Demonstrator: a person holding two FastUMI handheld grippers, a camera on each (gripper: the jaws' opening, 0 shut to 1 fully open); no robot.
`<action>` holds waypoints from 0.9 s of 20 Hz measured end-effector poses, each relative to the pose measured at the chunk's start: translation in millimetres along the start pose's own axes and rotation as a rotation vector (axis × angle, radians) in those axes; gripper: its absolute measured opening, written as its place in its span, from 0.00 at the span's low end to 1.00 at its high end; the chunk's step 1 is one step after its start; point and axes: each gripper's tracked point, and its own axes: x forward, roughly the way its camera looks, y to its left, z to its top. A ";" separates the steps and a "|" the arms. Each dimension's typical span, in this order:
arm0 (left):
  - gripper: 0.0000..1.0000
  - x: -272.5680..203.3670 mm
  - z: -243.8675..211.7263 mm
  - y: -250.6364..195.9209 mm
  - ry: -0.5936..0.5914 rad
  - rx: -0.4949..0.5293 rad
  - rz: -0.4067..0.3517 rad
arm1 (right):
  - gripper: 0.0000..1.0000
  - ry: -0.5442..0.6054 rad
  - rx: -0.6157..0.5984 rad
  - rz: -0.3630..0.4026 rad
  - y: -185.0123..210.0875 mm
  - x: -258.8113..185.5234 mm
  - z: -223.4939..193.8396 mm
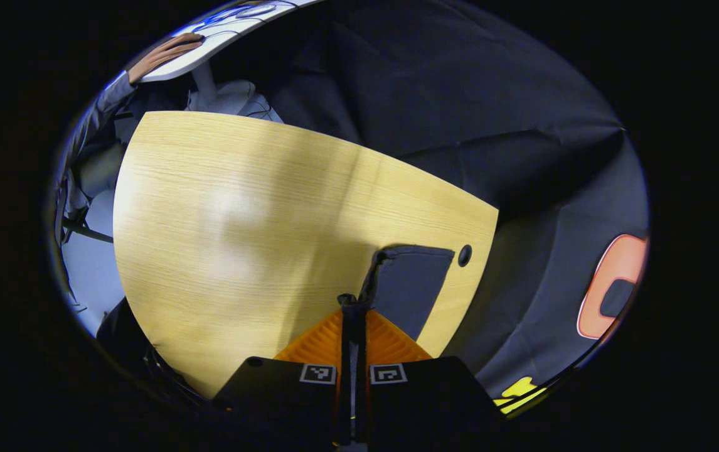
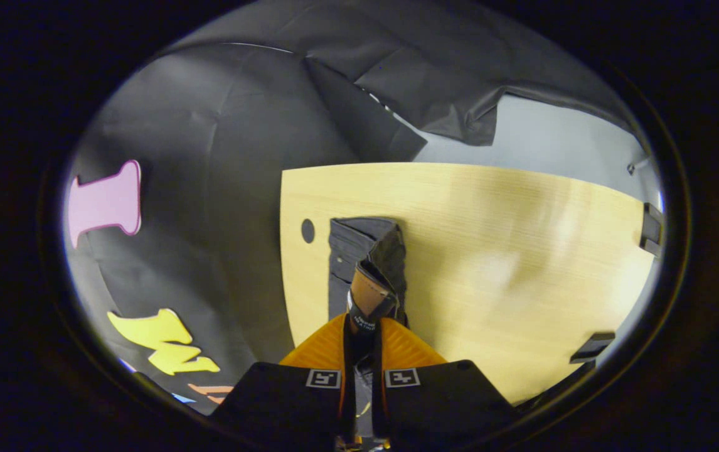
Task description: Grasp the waist and the cuffs of the jeans and fold them to make the two legs overlap; first hold the waist and fold one-third of the jeans toward the cuffs, then hold the cuffs and fold the remaining one-third in the same direction to finish folding.
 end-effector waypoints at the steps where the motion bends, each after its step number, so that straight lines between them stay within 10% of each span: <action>1: 0.06 2.3 -0.1 -13.4 0.002 -0.003 0.001 | 0.11 0.002 0.000 0.001 10.6 5.4 2.4; 18: 0.07 181.2 -9.5 -163.0 0.016 0.154 0.101 | 0.11 -0.024 -0.065 -0.148 52.0 163.2 45.8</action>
